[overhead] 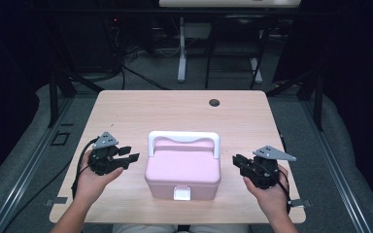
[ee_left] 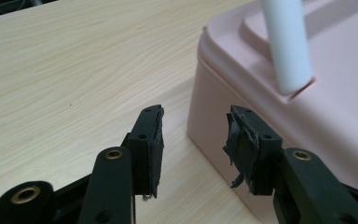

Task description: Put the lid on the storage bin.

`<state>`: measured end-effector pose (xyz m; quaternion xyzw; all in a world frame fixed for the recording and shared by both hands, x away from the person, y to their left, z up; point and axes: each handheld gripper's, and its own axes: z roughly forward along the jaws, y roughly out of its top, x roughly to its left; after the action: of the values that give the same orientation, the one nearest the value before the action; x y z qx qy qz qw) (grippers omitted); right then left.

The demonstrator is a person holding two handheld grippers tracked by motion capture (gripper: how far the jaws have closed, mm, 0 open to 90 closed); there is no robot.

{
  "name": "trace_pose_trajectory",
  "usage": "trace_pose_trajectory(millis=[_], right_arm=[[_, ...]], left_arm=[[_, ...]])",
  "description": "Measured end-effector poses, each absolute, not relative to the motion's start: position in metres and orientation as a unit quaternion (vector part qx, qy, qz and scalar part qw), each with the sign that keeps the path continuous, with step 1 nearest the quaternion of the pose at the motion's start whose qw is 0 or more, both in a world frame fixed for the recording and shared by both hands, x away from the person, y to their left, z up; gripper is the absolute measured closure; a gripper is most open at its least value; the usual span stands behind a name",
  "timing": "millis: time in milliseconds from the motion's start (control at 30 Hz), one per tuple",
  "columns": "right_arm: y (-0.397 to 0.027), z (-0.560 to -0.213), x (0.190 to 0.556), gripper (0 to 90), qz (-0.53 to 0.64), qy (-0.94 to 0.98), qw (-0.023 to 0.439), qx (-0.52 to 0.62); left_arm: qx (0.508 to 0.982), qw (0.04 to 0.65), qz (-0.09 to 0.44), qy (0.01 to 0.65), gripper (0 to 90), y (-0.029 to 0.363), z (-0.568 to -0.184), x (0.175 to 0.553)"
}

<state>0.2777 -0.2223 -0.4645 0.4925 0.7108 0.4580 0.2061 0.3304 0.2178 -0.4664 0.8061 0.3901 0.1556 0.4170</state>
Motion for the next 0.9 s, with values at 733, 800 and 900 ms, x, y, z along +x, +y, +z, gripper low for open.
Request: trace_pose_trajectory(millis=[733, 800, 900], right_arm=[[-0.230, -0.487, 0.290, 76.3, 0.436, 0.714, 0.201, 0.509], [-0.230, -0.489, 0.291, 76.1, 0.436, 0.713, 0.203, 0.510], [-0.231, -0.494, 0.293, 75.6, 0.429, 0.715, 0.208, 0.511]], left_arm=[[0.776, 0.422, 0.161, 0.439, 49.2, 0.247, -0.508, 0.330], [0.778, 0.419, 0.164, 0.439, 49.2, 0.247, -0.511, 0.330], [0.778, 0.416, 0.163, 0.442, 49.3, 0.248, -0.516, 0.330]])
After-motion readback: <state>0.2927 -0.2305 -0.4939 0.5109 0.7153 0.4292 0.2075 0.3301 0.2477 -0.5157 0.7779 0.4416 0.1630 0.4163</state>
